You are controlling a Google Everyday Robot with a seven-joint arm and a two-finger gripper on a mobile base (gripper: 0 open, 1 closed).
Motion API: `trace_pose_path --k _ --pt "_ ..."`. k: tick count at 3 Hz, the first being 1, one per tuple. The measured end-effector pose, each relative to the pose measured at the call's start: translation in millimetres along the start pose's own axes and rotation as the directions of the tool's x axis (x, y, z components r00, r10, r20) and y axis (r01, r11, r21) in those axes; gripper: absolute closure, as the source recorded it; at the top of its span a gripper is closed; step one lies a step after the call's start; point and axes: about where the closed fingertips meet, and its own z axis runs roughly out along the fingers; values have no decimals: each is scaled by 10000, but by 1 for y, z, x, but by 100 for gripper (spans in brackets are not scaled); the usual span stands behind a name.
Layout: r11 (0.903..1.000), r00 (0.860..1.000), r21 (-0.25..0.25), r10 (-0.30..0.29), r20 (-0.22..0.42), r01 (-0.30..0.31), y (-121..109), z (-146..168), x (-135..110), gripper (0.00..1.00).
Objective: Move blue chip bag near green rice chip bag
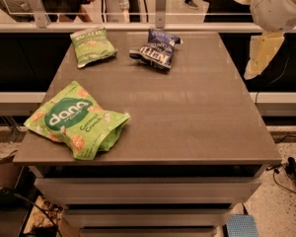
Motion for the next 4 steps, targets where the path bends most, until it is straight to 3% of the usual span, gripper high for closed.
trace_pose_path --k 2,4 --pt "9972 9969 -185 -729 -293 724 -30 21 -4 0" --pt "9849 9872 -700 -1592 -65 1583 -50 62 -14 0"
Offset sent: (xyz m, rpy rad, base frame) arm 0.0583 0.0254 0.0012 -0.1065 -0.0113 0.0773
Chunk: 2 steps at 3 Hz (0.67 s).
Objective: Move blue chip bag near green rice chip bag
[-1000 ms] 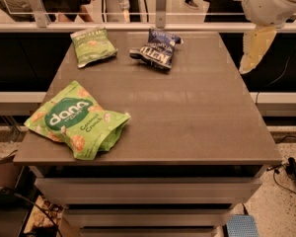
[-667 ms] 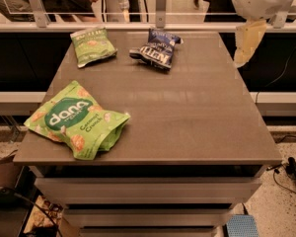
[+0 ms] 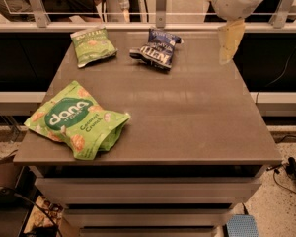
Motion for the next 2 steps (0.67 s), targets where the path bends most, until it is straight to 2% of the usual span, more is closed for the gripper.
trace_pose_path --k 2 --pt "9955 9977 -712 -611 285 630 -12 42 -6 0"
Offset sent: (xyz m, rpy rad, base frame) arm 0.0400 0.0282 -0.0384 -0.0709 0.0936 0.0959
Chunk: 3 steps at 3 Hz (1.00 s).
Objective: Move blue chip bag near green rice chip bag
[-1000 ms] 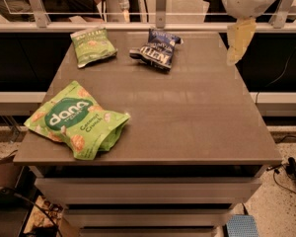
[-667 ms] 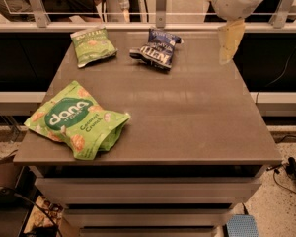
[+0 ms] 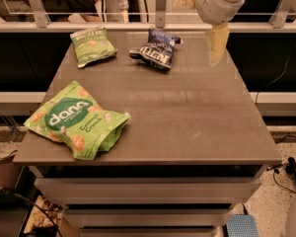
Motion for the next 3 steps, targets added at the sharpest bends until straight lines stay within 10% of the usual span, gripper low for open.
trace_pose_path --k 3 --pt "9920 9931 -476 -1173 13 1172 -29 48 -7 0"
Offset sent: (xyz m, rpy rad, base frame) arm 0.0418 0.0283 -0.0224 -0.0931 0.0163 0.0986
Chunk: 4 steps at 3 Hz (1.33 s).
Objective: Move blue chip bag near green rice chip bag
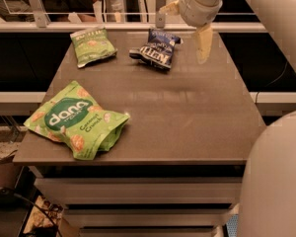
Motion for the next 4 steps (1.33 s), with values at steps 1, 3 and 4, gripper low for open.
trace_pose_path --k 1,3,4 --pt "9991 9991 12 -430 -44 430 -8 16 -2 0" --pt "9884 9884 -89 -1519 -70 1519 -20 42 -10 0" --pt "9805 9806 -96 -1962 17 1962 -24 52 -15 0"
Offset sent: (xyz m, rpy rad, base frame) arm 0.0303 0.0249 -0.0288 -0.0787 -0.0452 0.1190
